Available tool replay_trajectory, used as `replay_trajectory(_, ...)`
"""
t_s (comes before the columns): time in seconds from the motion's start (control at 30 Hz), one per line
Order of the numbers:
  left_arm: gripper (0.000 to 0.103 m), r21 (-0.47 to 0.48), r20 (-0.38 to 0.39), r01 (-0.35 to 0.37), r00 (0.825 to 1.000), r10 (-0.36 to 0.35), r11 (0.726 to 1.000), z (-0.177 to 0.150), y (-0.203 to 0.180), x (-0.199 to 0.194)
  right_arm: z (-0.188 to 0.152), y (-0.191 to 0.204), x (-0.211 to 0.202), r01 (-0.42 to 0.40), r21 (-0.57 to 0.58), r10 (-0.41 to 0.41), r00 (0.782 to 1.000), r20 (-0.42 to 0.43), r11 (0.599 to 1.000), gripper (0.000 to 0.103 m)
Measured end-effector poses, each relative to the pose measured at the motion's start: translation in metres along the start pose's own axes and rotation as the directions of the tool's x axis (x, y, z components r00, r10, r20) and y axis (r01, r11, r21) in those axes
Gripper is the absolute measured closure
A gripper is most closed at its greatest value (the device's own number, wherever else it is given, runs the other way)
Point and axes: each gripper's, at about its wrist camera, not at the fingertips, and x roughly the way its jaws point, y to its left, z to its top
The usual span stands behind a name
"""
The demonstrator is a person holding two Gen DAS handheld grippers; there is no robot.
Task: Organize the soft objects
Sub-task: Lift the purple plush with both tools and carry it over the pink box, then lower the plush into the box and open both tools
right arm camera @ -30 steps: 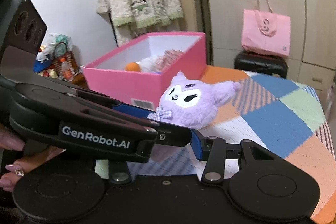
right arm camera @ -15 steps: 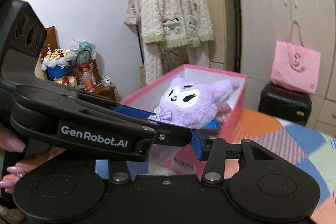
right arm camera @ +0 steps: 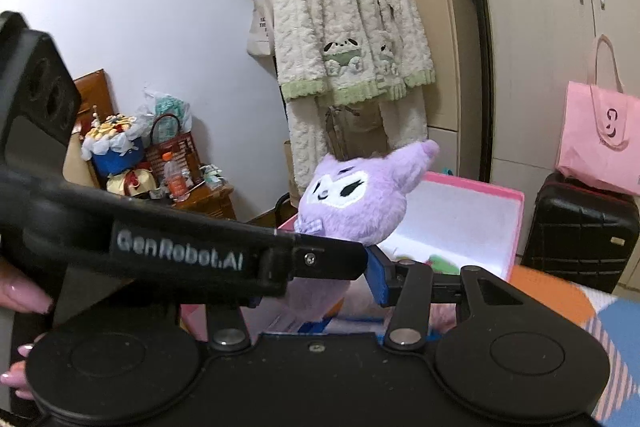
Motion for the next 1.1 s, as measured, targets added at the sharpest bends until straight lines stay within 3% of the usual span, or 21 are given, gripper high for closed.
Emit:
replay_trajectory(0.13,0.050,-0.004,-0.028,-0.031,0.999,0.030,1.000,0.009,0.010,0.023,0.015,-0.022,0.031,-0.067,0.054,0.072,0.993,-0.093,0.996,0.048)
replay_trajectory(0.3,0.050,-0.045,-0.064,-0.022,0.998,0.019,0.999,0.014,0.021,0.048,0.014,-0.034,0.052,-0.064,0.028,0.068,0.985,-0.159,0.998,0.048)
replay_trajectory(0.53,0.048,-0.039,-0.119,-0.047,0.992,0.042,0.998,0.005,0.024,0.068,0.012,-0.035,0.072,-0.014,-0.048,0.002,0.971,-0.238,0.999,0.048)
replay_trajectory(0.67,0.047,0.011,-0.082,-0.104,0.991,0.105,0.995,-0.004,0.020,0.059,0.007,-0.030,0.069,0.033,-0.121,-0.065,0.960,-0.272,0.992,0.047)
replay_trajectory(0.77,0.046,0.023,-0.072,-0.078,0.994,0.079,0.997,-0.011,0.018,0.044,-0.001,-0.027,0.057,0.060,-0.151,-0.099,0.959,-0.264,0.987,0.044)
replay_trajectory(0.93,0.044,0.072,-0.017,-0.078,0.997,0.080,0.994,-0.025,0.006,0.014,-0.019,-0.018,0.018,0.048,-0.163,-0.076,0.982,-0.170,0.986,0.040)
replay_trajectory(1.1,0.043,0.124,0.046,-0.087,0.996,0.082,0.988,-0.042,-0.010,-0.019,-0.032,-0.010,-0.019,0.071,-0.137,-0.084,0.992,-0.096,0.988,0.038)
